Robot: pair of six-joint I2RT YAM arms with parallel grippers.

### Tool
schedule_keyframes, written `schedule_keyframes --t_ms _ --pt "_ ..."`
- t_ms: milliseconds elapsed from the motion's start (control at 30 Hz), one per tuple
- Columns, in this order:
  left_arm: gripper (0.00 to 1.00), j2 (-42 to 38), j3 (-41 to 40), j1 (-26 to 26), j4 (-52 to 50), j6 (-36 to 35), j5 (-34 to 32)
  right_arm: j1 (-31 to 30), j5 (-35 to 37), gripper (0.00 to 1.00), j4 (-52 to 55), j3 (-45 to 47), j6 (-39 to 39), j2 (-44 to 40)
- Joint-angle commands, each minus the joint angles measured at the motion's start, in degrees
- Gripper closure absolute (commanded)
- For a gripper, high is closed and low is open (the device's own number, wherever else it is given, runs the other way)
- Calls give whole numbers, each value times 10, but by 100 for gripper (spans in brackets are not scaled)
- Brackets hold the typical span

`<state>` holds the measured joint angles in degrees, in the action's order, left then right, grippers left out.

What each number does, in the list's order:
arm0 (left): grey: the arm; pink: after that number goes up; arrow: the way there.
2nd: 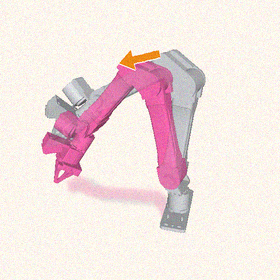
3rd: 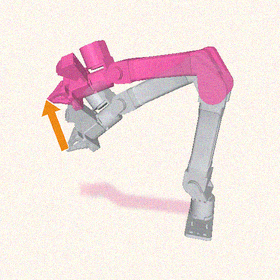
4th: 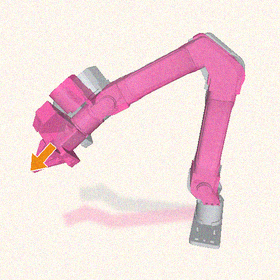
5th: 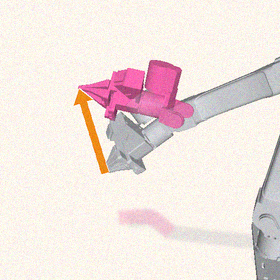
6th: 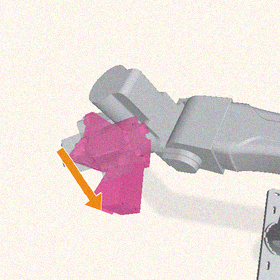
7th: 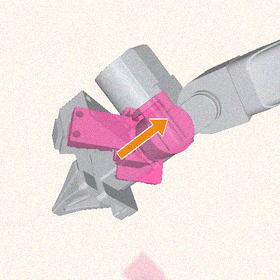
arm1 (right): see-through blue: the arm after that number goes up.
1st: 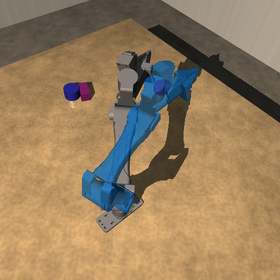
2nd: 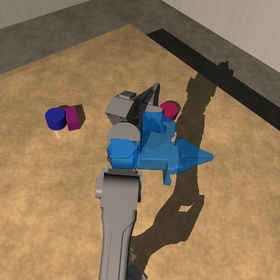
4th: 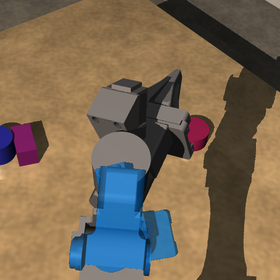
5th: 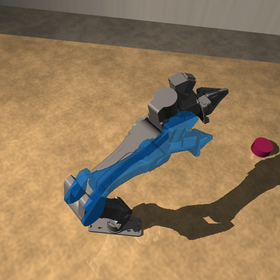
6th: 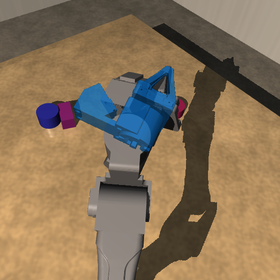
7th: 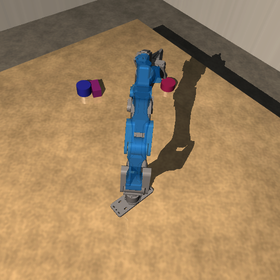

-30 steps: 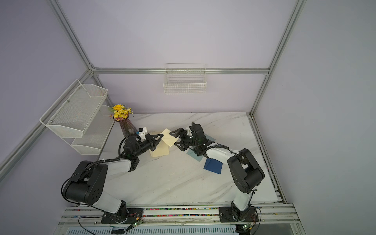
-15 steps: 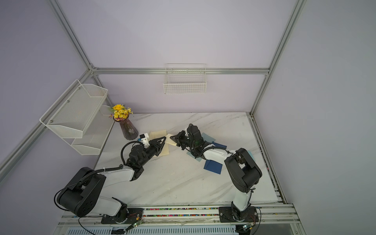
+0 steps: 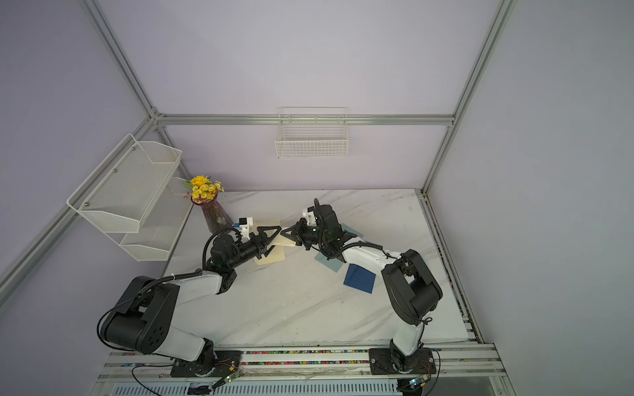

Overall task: Fold the letter paper in half and place it into the envelope
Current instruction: Fold the letter paper.

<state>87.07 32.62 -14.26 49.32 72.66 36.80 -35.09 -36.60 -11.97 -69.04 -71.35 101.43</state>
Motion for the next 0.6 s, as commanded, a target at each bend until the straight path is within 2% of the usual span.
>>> schedule_keyframes --t_ms 0,167,400,567 --pt "20 7 32 21 11 -42 108 -1 -52 100 45 -21 52 -18" --pt "33 13 53 44 7 -51 148 -1 -68 100 48 -18 58 -23" --pt "65 31 61 47 28 -43 193 -1 -78 100 48 -23 62 -21" --pt "71 31 48 47 33 -40 204 -1 -80 100 48 -31 63 -15"
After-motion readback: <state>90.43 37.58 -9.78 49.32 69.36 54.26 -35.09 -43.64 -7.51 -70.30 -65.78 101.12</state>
